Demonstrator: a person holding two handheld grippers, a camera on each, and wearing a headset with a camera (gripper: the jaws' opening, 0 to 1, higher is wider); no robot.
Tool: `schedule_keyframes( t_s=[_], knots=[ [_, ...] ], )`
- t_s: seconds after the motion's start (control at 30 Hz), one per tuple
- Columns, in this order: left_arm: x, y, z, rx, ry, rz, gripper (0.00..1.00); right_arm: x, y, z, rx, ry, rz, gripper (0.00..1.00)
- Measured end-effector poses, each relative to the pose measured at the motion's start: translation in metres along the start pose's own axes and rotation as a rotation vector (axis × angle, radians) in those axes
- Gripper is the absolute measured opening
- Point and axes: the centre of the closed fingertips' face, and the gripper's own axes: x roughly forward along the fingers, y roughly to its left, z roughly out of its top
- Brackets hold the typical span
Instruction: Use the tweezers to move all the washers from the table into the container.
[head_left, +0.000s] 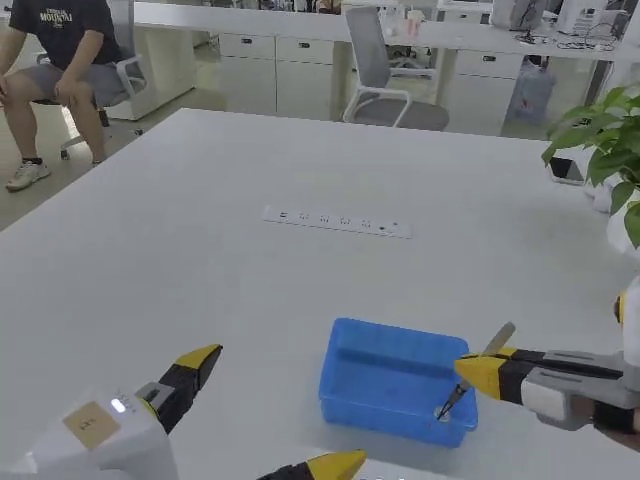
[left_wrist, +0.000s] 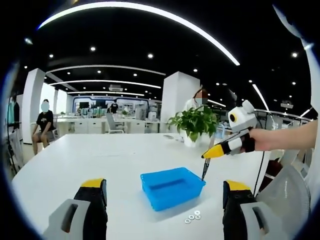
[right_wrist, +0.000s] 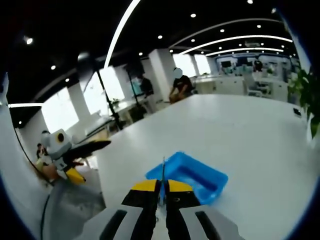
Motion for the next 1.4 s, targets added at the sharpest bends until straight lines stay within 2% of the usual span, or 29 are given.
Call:
schedule_keyframes(
  t_s=[0.2, 0.3, 0.4, 0.53, 0.7, 0.97, 1.2, 1.4],
  knots=[
    [-0.002, 0.004, 0.004, -0.011, -0.021, 0.018, 0.99, 0.007, -0.013, 0.007, -0.004, 0.007, -0.038, 0.02],
    [-0.003, 0.009, 0.006, -0.075, -0.049, 0.024, 0.99, 0.011, -0.02, 0.007, -0.006, 0.017, -0.058, 0.02],
    [-0.003, 0.01, 0.007, -0.098, -0.053, 0.016, 0.99, 0.017, -0.026, 0.006, -0.016, 0.031, -0.071, 0.02],
    [0.0, 0.004, 0.005, -0.085, -0.046, -0.003, 0.98, 0.027, -0.036, 0.001, -0.062, 0.072, -0.091, 0.02],
    [0.001, 0.002, 0.003, -0.069, -0.033, -0.014, 0.96, 0.038, -0.045, -0.006, -0.069, 0.099, -0.102, 0.02],
    [0.001, -0.001, 0.003, -0.088, -0.031, -0.031, 0.96, 0.047, -0.059, -0.025, -0.097, 0.144, -0.142, 0.02],
    [0.0, 0.0, 0.002, -0.092, -0.027, -0.021, 0.95, 0.05, -0.072, -0.035, -0.087, 0.148, -0.163, 0.02],
    [0.0, 0.001, 0.001, -0.097, -0.028, -0.018, 0.94, 0.053, -0.076, -0.036, -0.073, 0.132, -0.158, 0.02]
  ],
)
